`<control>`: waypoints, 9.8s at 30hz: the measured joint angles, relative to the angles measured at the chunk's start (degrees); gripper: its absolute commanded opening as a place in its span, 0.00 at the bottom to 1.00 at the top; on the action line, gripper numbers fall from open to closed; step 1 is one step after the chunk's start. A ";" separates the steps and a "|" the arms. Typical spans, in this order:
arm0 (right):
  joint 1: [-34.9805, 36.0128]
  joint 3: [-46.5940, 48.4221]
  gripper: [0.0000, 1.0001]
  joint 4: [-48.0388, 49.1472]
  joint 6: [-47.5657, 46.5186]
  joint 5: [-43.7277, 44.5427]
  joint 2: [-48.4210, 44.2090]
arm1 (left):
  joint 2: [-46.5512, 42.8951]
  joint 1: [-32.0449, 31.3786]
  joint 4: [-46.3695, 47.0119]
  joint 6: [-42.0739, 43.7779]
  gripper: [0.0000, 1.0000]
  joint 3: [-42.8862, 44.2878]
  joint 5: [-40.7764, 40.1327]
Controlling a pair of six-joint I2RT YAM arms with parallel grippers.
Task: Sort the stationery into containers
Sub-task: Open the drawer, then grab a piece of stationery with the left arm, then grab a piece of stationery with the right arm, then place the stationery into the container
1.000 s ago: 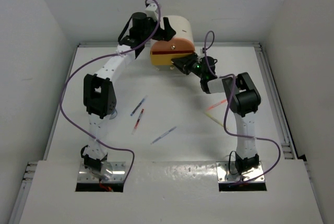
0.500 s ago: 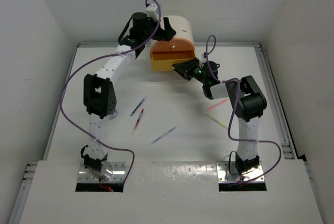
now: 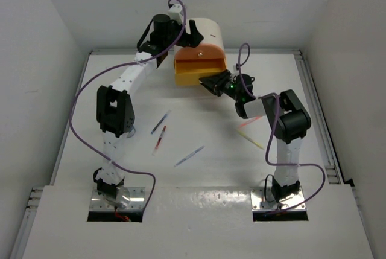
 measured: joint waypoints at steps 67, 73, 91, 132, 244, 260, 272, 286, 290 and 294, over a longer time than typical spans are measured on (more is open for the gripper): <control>-35.65 26.05 0.99 -117.57 -98.92 13.22 -32.44 | -47.28 19.12 -53.72 47.89 1.00 -53.62 -14.10; -35.74 28.11 0.99 -118.38 -99.12 16.24 -29.59 | -45.11 19.63 -46.66 47.93 1.00 -57.02 -14.16; -38.84 33.86 0.99 -120.41 -100.83 19.10 -22.99 | -36.85 23.76 -39.63 49.20 0.90 -56.50 -8.90; -39.45 31.74 0.99 -122.77 -102.53 21.46 -21.49 | -34.77 24.11 -42.91 50.99 0.29 -56.61 -4.07; 2.40 70.88 0.00 -107.80 -92.80 17.73 1.79 | -34.56 20.61 -40.37 43.23 0.20 -55.47 2.40; 2.84 70.88 0.15 -107.78 -92.32 17.73 6.97 | -35.04 20.61 -39.91 43.06 0.19 -55.49 2.40; 3.04 70.88 0.65 -107.19 -91.21 17.77 7.74 | -35.04 20.61 -39.80 43.06 0.20 -55.89 2.38; 3.08 71.12 0.81 -104.00 -90.18 17.88 7.82 | -35.06 20.61 -39.04 42.49 0.13 -55.93 2.43; 3.17 71.52 0.81 -103.47 -89.37 17.62 7.43 | -36.76 20.61 -38.12 41.05 0.05 -55.91 3.28; 2.95 70.20 0.81 -102.42 -88.00 17.11 4.72 | -41.81 20.61 -37.18 36.96 0.00 -53.75 4.94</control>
